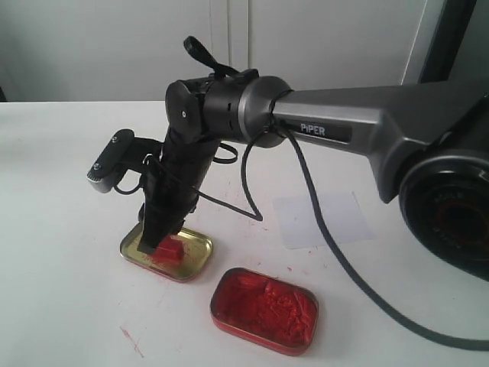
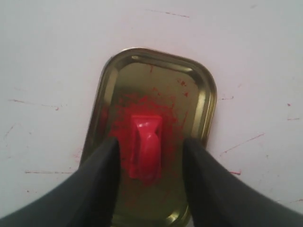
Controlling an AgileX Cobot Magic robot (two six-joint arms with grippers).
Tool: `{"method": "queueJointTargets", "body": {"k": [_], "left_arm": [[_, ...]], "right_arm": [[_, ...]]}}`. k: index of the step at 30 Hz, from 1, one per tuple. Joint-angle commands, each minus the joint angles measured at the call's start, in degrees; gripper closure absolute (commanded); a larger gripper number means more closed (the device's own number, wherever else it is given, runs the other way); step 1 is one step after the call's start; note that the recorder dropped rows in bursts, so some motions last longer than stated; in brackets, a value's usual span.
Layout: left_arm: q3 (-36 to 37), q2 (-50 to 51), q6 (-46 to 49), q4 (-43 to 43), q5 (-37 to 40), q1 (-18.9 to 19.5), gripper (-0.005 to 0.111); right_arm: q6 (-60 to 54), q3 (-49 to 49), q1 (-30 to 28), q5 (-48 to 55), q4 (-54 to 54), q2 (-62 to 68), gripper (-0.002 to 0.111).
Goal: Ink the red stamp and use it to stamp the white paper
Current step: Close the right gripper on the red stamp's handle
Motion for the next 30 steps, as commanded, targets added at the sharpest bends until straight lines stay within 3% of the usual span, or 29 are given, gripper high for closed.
{"method": "queueJointTargets", "body": {"k": [1, 15, 21, 28, 30], "left_arm": [[0.6, -0.3, -0.2, -0.3, 0.2, 0.1, 0.107], [0.6, -0.3, -0.2, -0.3, 0.2, 0.1, 0.107], [0.6, -0.3, -0.2, -0.3, 0.2, 0.1, 0.107], [0.6, -0.3, -0.2, -0.3, 0.2, 0.1, 0.107], [0.6, -0.3, -0.2, -0.3, 0.2, 0.1, 0.107]], "right_arm": [[1.4, -0.1, 0.4, -0.4, -1.0, 1.3, 0.067], [2.2, -0.1, 0.4, -0.8, -1.1, 2.5, 0.070], [2.2, -0.1, 0.4, -0.8, -1.1, 2.5, 0.083], [2.5, -0.1, 0.4, 0.0, -1.1, 2.5, 0.108], [2.5, -0.1, 0.4, 0.1, -1.1, 2.5, 0.108]]}}
